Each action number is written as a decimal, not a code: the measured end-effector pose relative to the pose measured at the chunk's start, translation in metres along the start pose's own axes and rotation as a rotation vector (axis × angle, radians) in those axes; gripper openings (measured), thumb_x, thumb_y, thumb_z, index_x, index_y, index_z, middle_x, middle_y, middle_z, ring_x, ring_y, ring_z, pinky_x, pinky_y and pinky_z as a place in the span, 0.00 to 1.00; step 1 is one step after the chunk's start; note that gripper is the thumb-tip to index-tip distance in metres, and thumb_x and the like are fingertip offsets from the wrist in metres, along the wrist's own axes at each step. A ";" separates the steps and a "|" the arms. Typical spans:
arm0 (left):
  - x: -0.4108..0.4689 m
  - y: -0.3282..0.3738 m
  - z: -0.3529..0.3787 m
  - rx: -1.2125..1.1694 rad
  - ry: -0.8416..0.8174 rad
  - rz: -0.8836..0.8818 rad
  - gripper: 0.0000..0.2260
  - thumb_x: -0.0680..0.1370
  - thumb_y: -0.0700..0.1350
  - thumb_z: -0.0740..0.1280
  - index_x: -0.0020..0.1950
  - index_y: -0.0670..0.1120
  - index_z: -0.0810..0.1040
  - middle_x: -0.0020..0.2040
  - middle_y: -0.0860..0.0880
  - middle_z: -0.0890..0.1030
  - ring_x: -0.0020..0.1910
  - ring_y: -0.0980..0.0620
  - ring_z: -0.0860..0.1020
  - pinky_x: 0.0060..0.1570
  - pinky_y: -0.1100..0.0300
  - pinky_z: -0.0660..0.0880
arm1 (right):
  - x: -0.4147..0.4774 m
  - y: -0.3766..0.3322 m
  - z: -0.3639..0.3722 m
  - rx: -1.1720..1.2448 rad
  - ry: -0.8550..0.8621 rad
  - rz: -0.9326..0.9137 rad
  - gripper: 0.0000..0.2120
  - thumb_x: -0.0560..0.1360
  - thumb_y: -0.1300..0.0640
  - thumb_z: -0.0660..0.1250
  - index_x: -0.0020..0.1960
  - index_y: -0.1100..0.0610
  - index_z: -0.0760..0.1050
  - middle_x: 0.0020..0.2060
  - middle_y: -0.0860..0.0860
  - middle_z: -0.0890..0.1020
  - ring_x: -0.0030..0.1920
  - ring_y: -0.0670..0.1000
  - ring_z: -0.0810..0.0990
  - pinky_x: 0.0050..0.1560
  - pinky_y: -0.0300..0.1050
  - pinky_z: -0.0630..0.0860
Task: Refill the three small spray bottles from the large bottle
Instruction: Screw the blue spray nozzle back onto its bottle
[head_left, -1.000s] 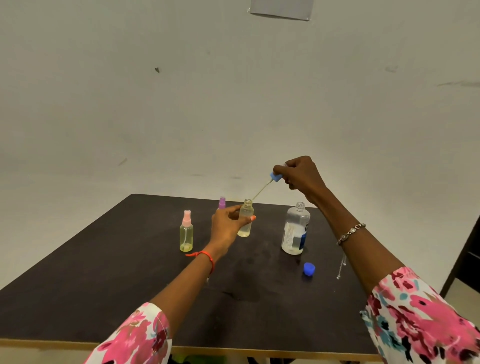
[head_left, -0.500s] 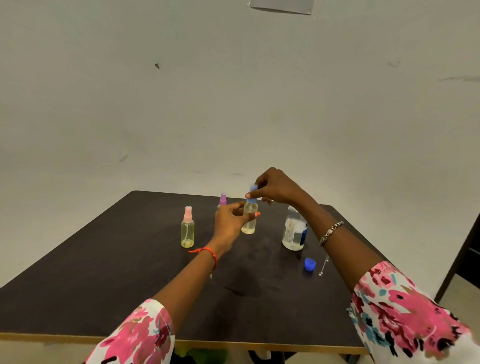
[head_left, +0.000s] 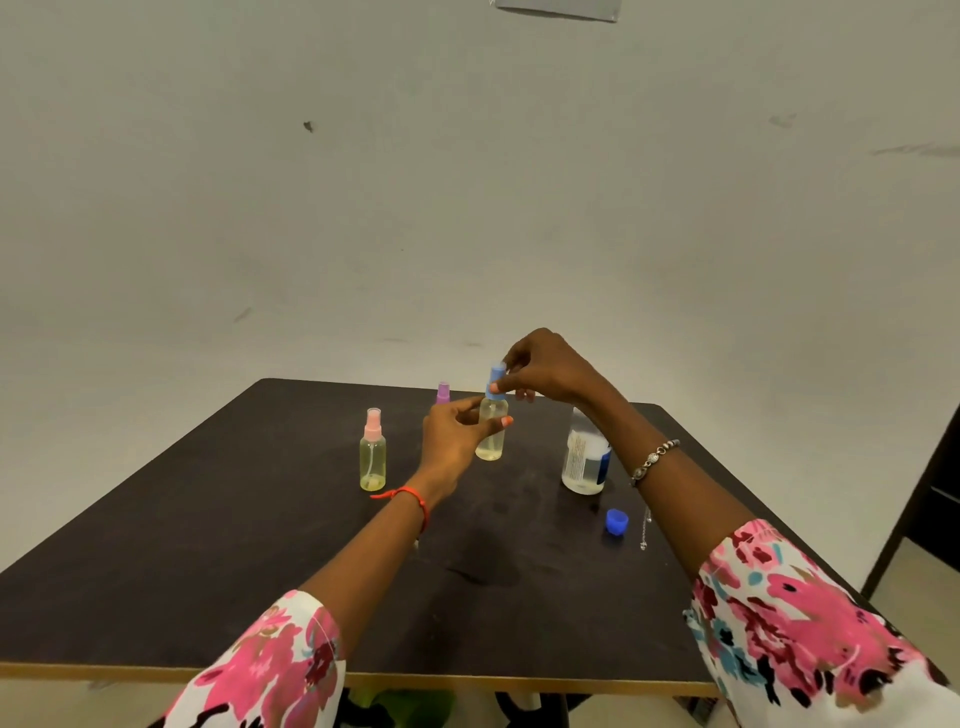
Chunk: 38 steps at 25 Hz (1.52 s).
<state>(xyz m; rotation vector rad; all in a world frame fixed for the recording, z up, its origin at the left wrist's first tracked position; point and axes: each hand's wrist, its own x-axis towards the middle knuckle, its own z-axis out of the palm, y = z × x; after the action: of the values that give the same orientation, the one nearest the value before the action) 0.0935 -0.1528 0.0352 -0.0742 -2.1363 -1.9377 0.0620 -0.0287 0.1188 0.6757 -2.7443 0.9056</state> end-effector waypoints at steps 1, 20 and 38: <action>-0.001 0.000 0.000 0.001 0.002 -0.005 0.20 0.69 0.42 0.73 0.60 0.41 0.77 0.58 0.41 0.81 0.59 0.44 0.78 0.60 0.45 0.75 | 0.001 0.000 0.000 -0.018 0.011 0.019 0.16 0.69 0.55 0.72 0.46 0.68 0.79 0.31 0.56 0.81 0.27 0.47 0.76 0.27 0.30 0.72; -0.001 0.002 -0.003 -0.013 -0.008 -0.028 0.22 0.68 0.42 0.74 0.61 0.42 0.76 0.55 0.42 0.82 0.57 0.45 0.79 0.59 0.44 0.75 | -0.002 0.004 0.008 0.034 0.019 0.006 0.13 0.67 0.55 0.75 0.33 0.62 0.75 0.29 0.56 0.76 0.29 0.49 0.72 0.31 0.36 0.68; 0.002 0.003 -0.001 -0.057 -0.003 -0.007 0.20 0.68 0.40 0.74 0.59 0.42 0.78 0.55 0.42 0.82 0.55 0.45 0.79 0.57 0.45 0.76 | -0.005 0.006 0.011 0.147 0.098 -0.014 0.11 0.67 0.57 0.75 0.39 0.66 0.79 0.33 0.58 0.79 0.34 0.50 0.74 0.35 0.38 0.69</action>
<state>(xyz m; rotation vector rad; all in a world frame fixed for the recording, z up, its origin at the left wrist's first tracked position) 0.0924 -0.1535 0.0386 -0.0811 -2.0860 -2.0036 0.0633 -0.0293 0.1059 0.6557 -2.6032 1.1142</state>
